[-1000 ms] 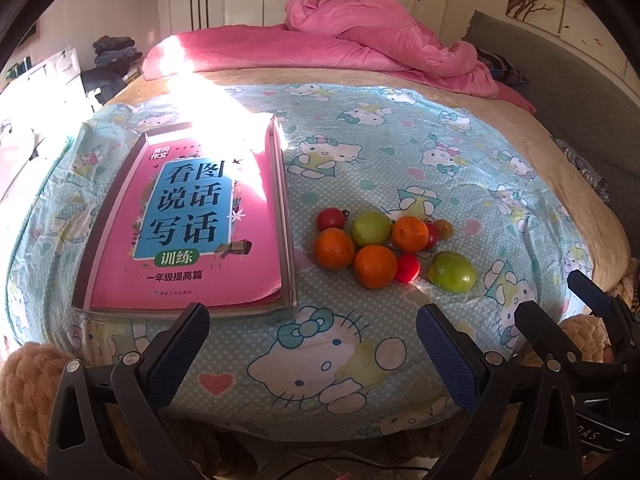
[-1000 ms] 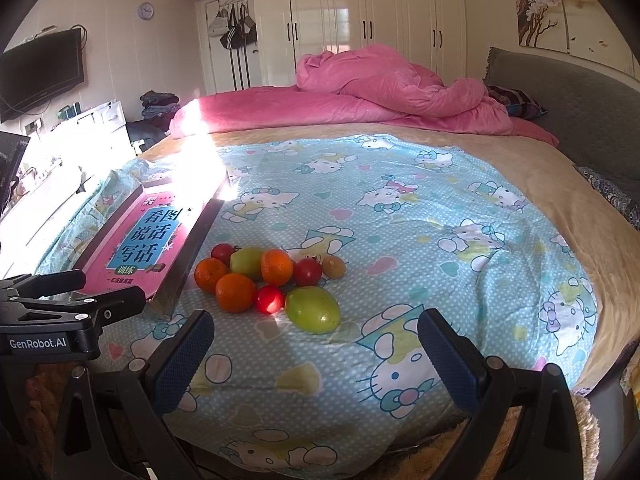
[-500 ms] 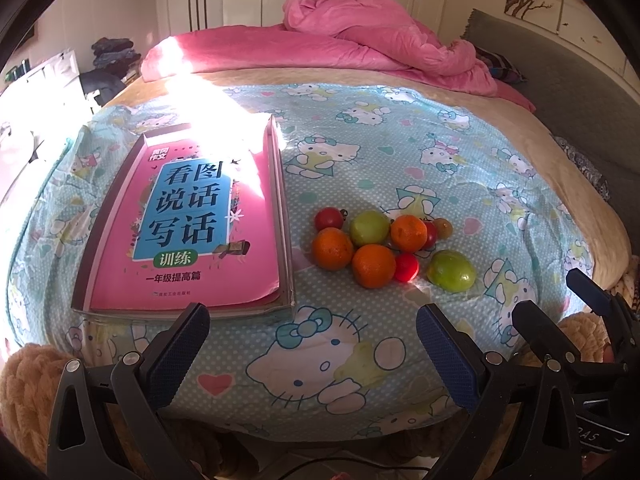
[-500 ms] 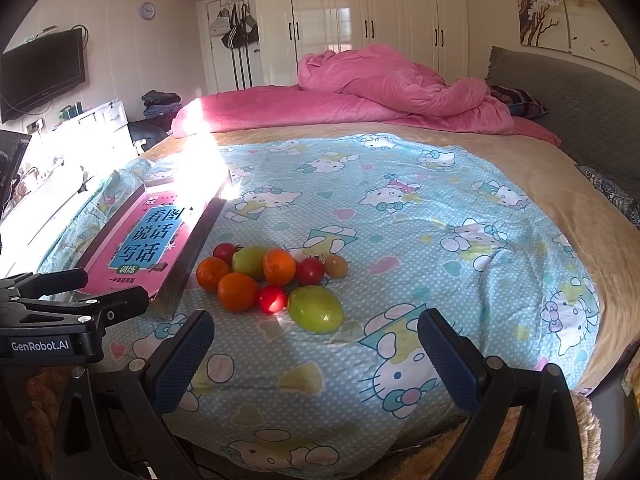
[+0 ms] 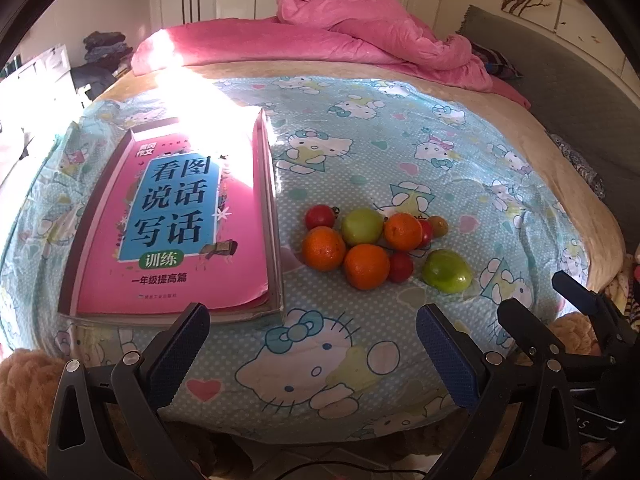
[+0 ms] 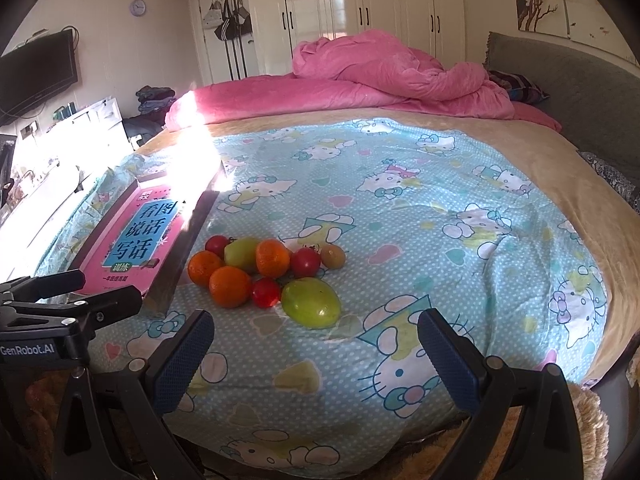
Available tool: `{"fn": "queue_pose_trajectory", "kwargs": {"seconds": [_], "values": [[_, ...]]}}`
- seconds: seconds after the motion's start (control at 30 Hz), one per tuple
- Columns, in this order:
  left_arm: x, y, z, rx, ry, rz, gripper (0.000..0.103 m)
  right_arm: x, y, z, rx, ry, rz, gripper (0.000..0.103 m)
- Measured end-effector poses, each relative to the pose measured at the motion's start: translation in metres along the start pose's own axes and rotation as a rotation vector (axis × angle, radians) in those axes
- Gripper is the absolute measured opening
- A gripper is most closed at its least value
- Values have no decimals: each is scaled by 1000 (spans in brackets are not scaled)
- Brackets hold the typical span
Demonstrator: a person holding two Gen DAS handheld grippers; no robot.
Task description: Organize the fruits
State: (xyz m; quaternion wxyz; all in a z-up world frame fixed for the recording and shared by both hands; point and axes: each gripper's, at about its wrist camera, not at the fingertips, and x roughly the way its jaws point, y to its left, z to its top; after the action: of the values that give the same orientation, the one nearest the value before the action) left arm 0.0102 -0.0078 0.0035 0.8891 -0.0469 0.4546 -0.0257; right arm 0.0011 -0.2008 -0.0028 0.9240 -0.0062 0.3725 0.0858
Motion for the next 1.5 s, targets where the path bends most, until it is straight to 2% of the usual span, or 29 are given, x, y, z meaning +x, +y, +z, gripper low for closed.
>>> {"fn": "queue_pose_trajectory", "kwargs": {"seconds": [0.2, 0.33, 0.47, 0.63, 0.8, 0.83, 0.93, 1.1, 1.37, 1.5], "values": [[13, -13, 19, 58, 21, -57, 103, 22, -9, 3, 25, 70, 16, 103], [26, -30, 34, 153, 41, -98, 103, 37, -10, 6, 17, 114, 44, 103], [40, -48, 45, 258, 57, -110, 103, 51, -11, 9, -14, 137, 48, 103], [58, -60, 63, 318, 94, -132, 102, 64, -17, 16, -58, 146, 23, 103], [78, -68, 75, 346, 150, -198, 92, 78, -25, 18, -44, 188, 58, 103], [82, -70, 76, 349, 164, -211, 89, 80, -25, 17, -43, 196, 64, 103], [90, -78, 74, 388, 200, -238, 69, 85, -24, 18, -51, 203, 70, 103], [102, -86, 73, 412, 239, -251, 64, 90, -23, 20, -57, 199, 98, 102], [116, -90, 74, 424, 278, -247, 60, 101, -18, 18, -72, 245, 151, 89], [119, -93, 74, 434, 281, -242, 59, 106, -13, 16, -96, 268, 170, 74]]}}
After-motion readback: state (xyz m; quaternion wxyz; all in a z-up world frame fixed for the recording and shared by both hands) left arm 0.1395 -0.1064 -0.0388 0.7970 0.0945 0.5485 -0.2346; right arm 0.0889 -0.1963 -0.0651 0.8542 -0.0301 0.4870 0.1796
